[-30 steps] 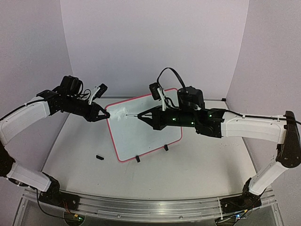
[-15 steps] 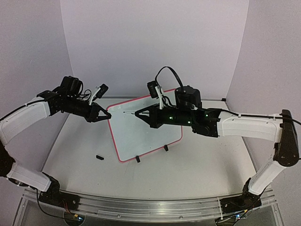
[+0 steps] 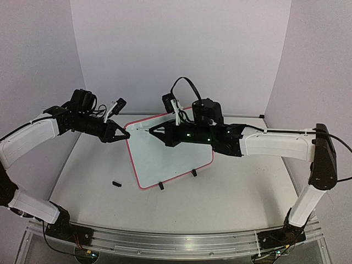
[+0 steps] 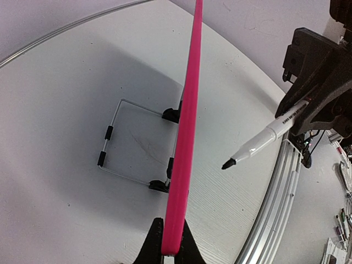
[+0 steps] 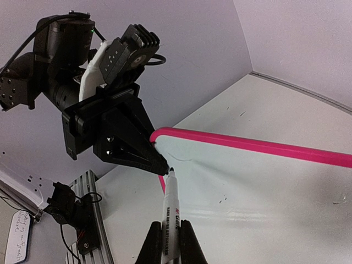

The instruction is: Write a sentence on the whiteboard

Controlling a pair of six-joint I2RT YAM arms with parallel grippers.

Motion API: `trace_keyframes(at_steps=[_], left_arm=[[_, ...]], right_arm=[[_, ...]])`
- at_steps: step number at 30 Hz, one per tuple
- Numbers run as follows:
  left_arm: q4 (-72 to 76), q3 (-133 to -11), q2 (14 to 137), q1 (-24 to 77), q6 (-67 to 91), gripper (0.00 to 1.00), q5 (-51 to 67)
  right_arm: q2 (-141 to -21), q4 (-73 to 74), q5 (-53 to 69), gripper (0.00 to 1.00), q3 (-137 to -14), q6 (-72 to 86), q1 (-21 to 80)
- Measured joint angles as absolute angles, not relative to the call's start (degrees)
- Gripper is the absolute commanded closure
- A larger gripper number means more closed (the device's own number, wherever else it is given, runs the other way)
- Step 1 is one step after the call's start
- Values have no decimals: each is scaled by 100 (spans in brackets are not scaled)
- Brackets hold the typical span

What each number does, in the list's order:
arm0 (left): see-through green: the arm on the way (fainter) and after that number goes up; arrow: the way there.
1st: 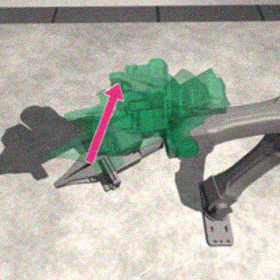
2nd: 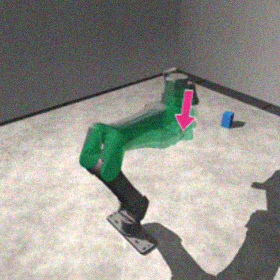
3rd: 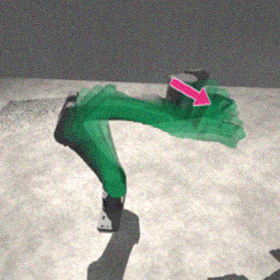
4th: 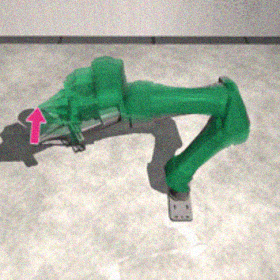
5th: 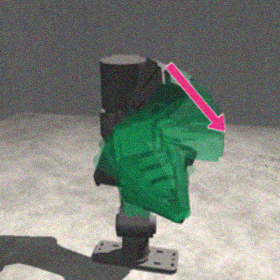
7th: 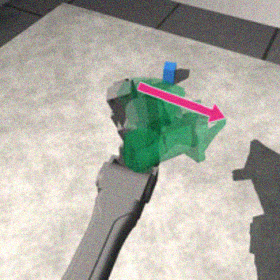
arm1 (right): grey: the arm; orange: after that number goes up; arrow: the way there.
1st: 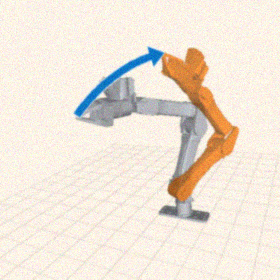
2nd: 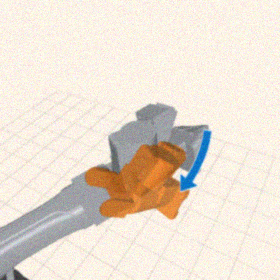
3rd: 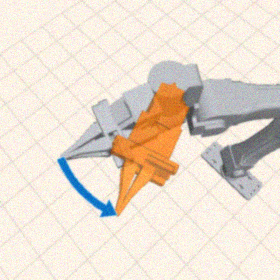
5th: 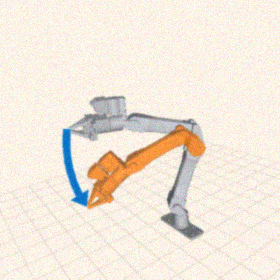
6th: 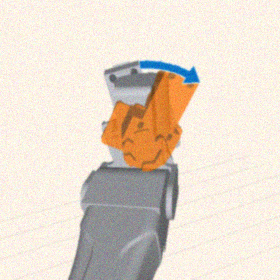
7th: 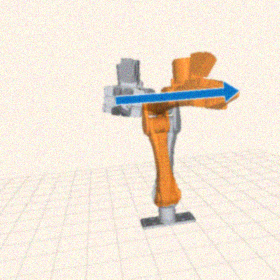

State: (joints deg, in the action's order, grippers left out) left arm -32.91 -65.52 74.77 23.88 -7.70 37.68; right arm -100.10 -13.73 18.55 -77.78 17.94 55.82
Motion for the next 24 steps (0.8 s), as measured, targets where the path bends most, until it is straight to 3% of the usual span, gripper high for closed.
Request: trace_keyframes(at_steps=[24], left_arm=[[-3273, -6552, 7496, 2368, -770, 100, 3808]], right_arm=[[-10683, -1190, 1795, 100, -8521, 1790, 5679]])
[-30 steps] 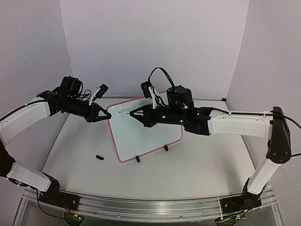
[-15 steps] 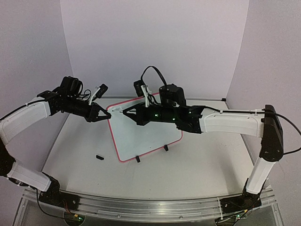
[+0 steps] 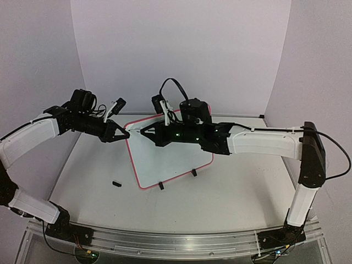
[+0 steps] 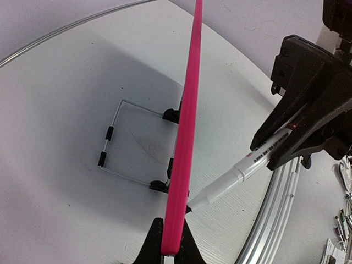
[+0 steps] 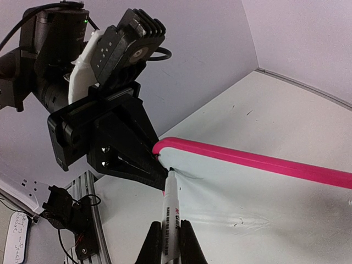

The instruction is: Write a sentence on the whiteboard

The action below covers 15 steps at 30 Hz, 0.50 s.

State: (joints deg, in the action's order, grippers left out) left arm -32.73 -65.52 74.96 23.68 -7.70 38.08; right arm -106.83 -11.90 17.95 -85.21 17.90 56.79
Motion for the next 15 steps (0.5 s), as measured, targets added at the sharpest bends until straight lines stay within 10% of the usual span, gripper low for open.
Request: trace_keyframes(at_steps=[15], left_arm=[[-3267, -6552, 7498, 2362, -762, 100, 3800]], right_arm=[[-10257, -1276, 801, 100, -7966, 1806, 5782]])
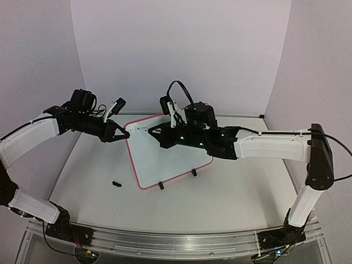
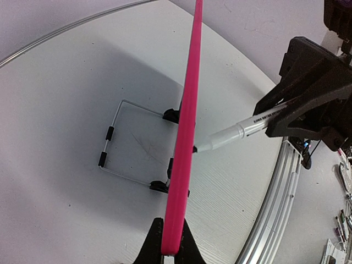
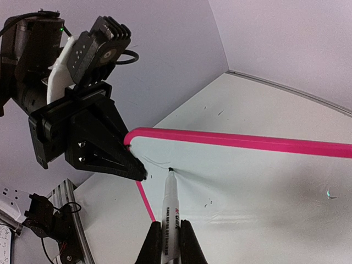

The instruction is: Write a sentence on the whiteboard

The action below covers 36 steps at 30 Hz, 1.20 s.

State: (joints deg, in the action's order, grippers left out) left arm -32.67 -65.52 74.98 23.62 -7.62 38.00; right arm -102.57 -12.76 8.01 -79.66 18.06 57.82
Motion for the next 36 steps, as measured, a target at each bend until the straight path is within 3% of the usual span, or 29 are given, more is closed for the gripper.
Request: trace_keyframes(at_steps=[9, 24, 36], left_arm=[[-3267, -6552, 7498, 2362, -765, 100, 3801], [-3267, -6552, 7496, 2362, -775, 100, 3802], [-3267, -6552, 7496, 2362, -772, 100, 3796]], right_arm=[[-10178, -1330, 714, 100, -7885, 1805, 5769], [-10216, -1588, 1749, 100, -7927, 1745, 5714], [-10572, -1370, 1618, 100, -8284, 1797, 5714]])
